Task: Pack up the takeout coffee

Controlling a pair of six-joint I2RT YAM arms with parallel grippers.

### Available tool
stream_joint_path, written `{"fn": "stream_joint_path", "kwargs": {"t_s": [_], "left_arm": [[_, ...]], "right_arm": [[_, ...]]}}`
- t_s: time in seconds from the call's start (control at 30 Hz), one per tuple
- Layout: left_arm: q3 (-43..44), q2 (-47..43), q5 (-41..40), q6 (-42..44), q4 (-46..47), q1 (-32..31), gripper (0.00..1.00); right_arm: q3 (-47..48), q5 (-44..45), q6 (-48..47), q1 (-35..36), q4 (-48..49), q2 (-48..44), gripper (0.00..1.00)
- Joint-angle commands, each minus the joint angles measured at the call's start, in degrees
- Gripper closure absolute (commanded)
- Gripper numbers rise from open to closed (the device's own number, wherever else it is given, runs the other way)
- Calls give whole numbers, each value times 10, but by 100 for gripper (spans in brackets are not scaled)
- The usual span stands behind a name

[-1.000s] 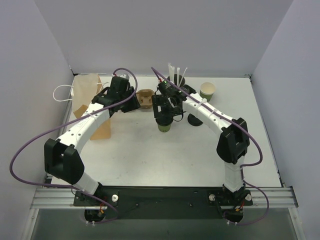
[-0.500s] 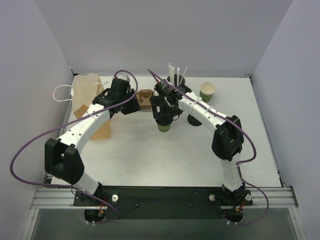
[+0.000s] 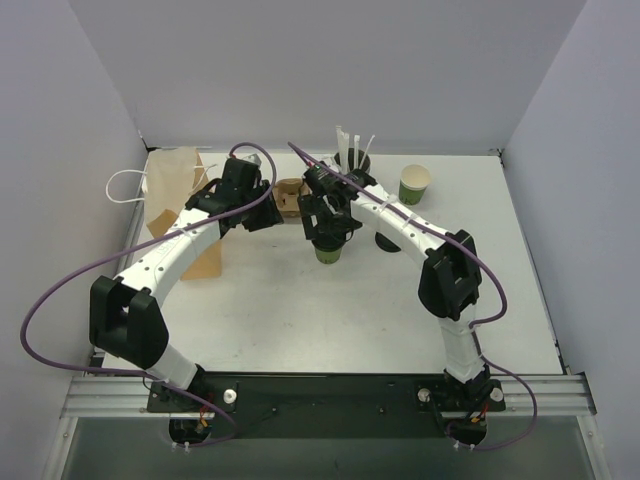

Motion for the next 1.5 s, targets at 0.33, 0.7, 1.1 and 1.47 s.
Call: {"fn": "stream_joint_path", "kwargs": {"t_s": [0.33,0.7,1.1,1.47], "left_arm": [[-5,-13,9,-1,27,1,57],[-9,-13,15,0,31,0,57],[-5,-13,32,6,35,1,57],[0,-7,57,19,35,-1,57]], "right_arm": [[23,33,-3,6,-37,3,46],[2,26,11,-4,-46,-39,53],[-189,25,58,-75,-25,-207,54],[-408,36,68,-299,-7,-395,54]]}}
